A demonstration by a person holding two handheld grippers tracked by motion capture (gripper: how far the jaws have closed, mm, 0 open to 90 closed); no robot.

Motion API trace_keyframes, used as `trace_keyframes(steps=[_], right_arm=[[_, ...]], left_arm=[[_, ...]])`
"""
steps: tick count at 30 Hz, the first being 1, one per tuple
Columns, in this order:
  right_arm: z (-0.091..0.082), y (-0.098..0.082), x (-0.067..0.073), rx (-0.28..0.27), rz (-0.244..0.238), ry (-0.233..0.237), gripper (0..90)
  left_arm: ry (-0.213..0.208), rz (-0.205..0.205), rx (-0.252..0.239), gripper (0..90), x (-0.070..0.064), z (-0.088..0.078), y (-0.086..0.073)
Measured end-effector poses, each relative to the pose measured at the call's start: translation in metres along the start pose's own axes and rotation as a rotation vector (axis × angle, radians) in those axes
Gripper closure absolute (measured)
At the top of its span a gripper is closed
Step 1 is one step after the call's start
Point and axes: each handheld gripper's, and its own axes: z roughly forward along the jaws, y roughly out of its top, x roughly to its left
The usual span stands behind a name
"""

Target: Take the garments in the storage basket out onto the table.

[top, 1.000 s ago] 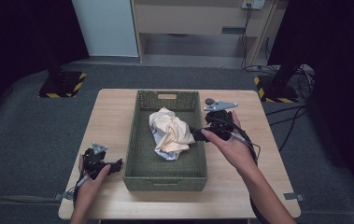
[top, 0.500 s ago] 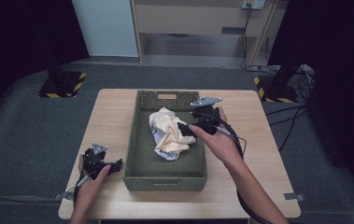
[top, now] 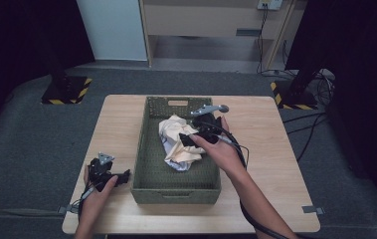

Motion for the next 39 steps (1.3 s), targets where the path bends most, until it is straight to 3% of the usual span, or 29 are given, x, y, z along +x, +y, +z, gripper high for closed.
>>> trace_keyframes(steps=[24,39], right_arm=[[0.068,-0.007,0.007,0.088,0.028,0.013,3.0],[0.093,-0.008,-0.001,0.122,0.053,-0.010,3.1]], left_arm=[[0.000,0.000,0.000,0.0,0.000,0.000,0.000],[0.000,0.000,0.000,0.0,0.000,0.000,0.000]])
